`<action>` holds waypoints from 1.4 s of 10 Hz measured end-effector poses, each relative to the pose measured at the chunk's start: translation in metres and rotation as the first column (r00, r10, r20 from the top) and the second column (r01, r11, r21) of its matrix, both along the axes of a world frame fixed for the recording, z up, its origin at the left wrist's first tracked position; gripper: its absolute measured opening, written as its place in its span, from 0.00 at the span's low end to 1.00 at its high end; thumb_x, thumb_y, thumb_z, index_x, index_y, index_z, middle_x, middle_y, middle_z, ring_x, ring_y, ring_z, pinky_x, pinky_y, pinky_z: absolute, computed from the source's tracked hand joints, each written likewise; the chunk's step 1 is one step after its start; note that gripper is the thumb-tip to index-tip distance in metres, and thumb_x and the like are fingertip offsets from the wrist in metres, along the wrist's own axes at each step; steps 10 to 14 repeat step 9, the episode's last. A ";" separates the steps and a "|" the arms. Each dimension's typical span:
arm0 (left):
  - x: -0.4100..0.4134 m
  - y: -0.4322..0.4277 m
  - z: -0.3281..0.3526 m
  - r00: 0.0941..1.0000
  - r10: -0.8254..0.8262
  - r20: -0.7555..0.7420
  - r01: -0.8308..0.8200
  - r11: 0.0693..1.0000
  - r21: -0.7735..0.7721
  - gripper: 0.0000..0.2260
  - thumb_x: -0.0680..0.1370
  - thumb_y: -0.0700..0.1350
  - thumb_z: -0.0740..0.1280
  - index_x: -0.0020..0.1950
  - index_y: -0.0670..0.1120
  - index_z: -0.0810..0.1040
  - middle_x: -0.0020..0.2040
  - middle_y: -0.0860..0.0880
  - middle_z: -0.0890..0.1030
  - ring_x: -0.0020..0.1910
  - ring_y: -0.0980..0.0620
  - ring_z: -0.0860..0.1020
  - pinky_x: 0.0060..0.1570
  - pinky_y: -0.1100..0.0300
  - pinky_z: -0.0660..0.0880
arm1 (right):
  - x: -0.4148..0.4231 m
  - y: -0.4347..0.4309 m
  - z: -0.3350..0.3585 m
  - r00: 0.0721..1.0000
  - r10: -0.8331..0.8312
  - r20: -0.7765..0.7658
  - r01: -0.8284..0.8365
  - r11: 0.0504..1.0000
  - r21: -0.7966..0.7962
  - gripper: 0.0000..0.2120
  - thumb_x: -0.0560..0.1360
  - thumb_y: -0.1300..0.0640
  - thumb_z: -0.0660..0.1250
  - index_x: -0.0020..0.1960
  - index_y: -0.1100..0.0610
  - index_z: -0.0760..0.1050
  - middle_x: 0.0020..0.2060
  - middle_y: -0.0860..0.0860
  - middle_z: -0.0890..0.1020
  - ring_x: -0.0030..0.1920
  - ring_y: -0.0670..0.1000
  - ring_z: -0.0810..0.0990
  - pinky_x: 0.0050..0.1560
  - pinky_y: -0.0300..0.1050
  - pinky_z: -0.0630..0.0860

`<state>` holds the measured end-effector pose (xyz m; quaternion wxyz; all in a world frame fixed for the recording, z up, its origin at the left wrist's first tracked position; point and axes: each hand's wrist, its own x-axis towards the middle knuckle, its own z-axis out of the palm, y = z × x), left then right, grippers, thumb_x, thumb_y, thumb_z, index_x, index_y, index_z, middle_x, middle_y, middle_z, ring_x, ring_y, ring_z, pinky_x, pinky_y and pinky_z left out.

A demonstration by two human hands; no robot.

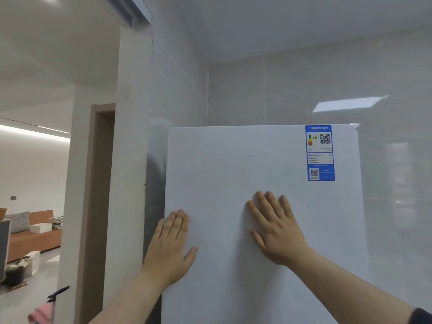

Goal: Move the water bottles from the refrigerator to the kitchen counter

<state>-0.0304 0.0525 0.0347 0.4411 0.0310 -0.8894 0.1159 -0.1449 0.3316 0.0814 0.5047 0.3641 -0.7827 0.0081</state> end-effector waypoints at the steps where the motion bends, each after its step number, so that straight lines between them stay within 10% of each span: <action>1: -0.023 -0.009 -0.005 0.999 -0.036 0.039 0.035 0.999 0.030 0.35 0.78 0.60 0.52 0.79 0.41 0.47 0.80 0.43 0.50 0.78 0.44 0.47 0.75 0.54 0.37 | -0.008 0.000 -0.003 0.999 -0.052 0.015 0.052 0.999 0.015 0.31 0.76 0.43 0.55 0.75 0.57 0.66 0.75 0.59 0.64 0.75 0.63 0.61 0.71 0.66 0.54; 4: -0.061 -0.025 -0.016 0.986 -0.035 0.160 0.013 0.991 0.136 0.38 0.79 0.63 0.49 0.73 0.48 0.25 0.76 0.49 0.26 0.75 0.50 0.28 0.74 0.54 0.33 | -0.023 0.001 -0.006 0.990 -0.136 0.042 0.134 0.989 0.056 0.32 0.77 0.42 0.55 0.77 0.56 0.61 0.77 0.57 0.60 0.77 0.61 0.56 0.72 0.65 0.53; 7: -0.046 -0.015 0.005 0.974 -0.053 0.222 0.001 0.973 0.229 0.36 0.80 0.62 0.53 0.81 0.49 0.41 0.81 0.50 0.38 0.79 0.51 0.39 0.75 0.51 0.42 | -0.016 -0.001 0.002 0.961 -0.245 0.130 0.229 0.965 0.125 0.37 0.77 0.36 0.45 0.80 0.52 0.44 0.78 0.53 0.41 0.78 0.57 0.39 0.74 0.60 0.36; 9: -0.019 0.015 0.033 0.969 -0.211 0.126 0.163 0.936 0.310 0.34 0.81 0.60 0.55 0.81 0.50 0.43 0.82 0.50 0.41 0.79 0.52 0.41 0.76 0.55 0.44 | 0.035 0.005 0.029 0.935 0.013 0.353 0.003 0.999 -0.045 0.30 0.80 0.43 0.56 0.78 0.50 0.55 0.79 0.53 0.53 0.78 0.53 0.48 0.76 0.50 0.45; 14: -0.019 0.015 0.033 0.969 -0.211 0.126 0.163 0.936 0.310 0.34 0.81 0.60 0.55 0.81 0.50 0.43 0.82 0.50 0.41 0.79 0.52 0.41 0.76 0.55 0.44 | 0.035 0.005 0.029 0.935 0.013 0.353 0.003 0.999 -0.045 0.30 0.80 0.43 0.56 0.78 0.50 0.55 0.79 0.53 0.53 0.78 0.53 0.48 0.76 0.50 0.45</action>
